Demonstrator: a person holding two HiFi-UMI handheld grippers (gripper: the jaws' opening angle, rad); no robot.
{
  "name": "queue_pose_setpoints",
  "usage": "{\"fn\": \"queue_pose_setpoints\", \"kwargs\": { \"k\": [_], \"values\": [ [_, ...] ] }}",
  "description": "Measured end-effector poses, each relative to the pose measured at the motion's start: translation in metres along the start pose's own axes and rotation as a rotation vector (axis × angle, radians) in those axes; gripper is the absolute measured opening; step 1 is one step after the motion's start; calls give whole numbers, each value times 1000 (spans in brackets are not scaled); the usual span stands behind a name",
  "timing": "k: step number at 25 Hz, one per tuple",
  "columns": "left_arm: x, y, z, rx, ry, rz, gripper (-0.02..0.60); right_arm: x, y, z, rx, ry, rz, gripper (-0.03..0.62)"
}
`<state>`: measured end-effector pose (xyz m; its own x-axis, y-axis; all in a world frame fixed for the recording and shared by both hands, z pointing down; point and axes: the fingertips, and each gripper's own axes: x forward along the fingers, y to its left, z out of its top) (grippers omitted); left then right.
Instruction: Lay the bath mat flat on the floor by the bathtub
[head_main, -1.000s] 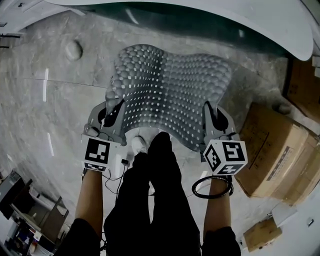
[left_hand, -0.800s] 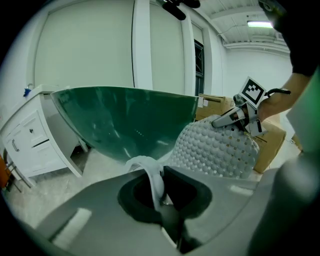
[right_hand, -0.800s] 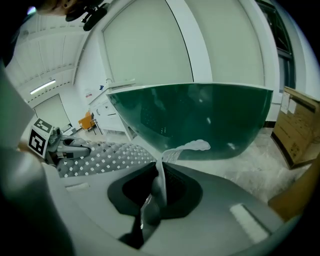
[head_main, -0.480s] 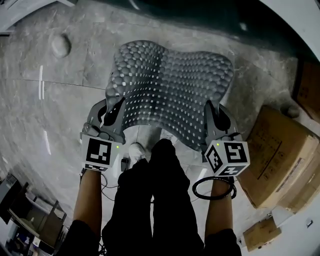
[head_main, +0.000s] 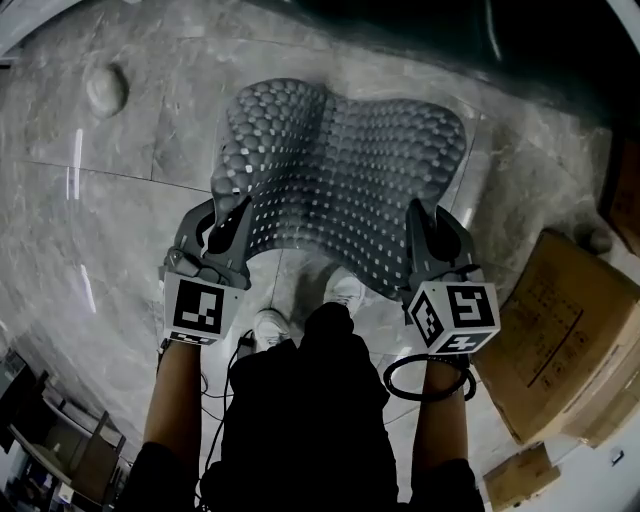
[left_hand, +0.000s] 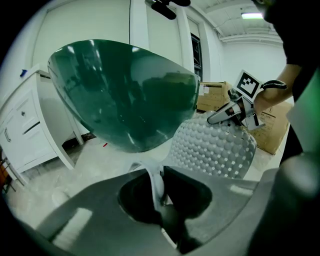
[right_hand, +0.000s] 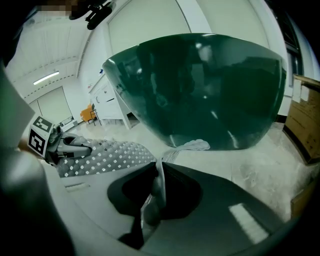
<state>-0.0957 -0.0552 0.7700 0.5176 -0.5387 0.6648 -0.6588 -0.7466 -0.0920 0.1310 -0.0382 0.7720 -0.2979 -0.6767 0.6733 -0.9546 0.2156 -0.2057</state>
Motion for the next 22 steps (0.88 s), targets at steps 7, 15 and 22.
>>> {"fn": "queue_pose_setpoints", "kwargs": {
  "k": [7, 15, 22],
  "values": [
    [31, -7, -29, 16, -6, -6, 15, 27, -13, -27, -23, -3, 0, 48],
    [46, -4, -76, 59, 27, -11, 15, 34, -47, -72, -39, 25, -39, 46],
    [65, 15, -117, 88, 77, 8, 15, 52, -76, -110, -52, 38, -78, 44]
  ]
}}
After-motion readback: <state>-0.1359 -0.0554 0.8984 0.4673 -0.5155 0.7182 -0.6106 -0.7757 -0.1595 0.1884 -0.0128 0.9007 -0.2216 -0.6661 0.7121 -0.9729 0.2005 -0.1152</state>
